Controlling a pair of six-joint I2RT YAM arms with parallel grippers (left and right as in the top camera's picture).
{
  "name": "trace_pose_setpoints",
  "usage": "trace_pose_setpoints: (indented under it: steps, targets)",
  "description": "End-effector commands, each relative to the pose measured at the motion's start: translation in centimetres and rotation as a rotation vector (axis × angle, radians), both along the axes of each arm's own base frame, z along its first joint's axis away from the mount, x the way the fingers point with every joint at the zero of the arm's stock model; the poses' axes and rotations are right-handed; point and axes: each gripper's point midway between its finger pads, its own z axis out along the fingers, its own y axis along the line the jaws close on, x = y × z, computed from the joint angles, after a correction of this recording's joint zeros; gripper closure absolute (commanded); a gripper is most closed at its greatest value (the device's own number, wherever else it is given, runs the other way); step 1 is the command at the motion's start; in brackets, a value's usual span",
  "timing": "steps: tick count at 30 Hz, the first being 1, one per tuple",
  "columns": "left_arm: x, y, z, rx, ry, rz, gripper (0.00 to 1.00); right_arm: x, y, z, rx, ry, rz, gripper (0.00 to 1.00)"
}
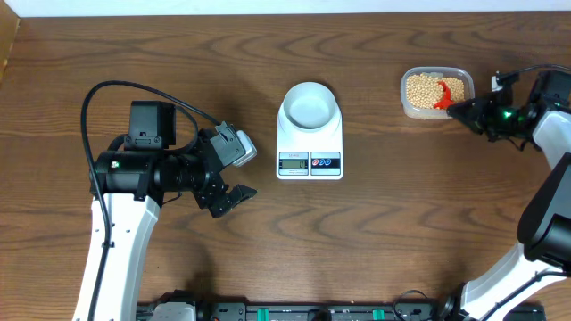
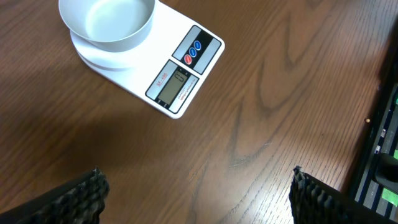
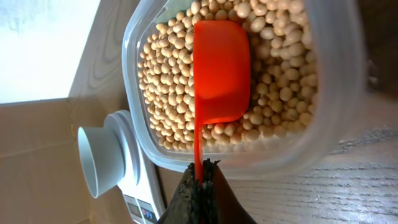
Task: Scoop item into bowl and weigh 50g on scale
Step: 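Drag the red scoop through the soybeans with the right gripper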
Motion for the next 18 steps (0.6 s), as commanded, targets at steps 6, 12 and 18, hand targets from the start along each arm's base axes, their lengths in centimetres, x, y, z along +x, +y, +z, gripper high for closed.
trace_pose_setpoints:
  steps: [6,12,18]
  targets:
    - [0.3,0.0,0.5,0.001,-0.017,-0.008,0.05,0.6,1.3,-0.2,0.034,0.005,0.008,0.99]
    - [0.3,0.0,0.4,0.001,-0.017,-0.008,0.05,0.8,1.4,-0.3,0.026,0.010,0.000,0.99]
    - [0.3,0.0,0.5,0.001,-0.017,-0.008,0.05,0.8,0.9,-0.3,0.029,0.014,-0.014,0.99]
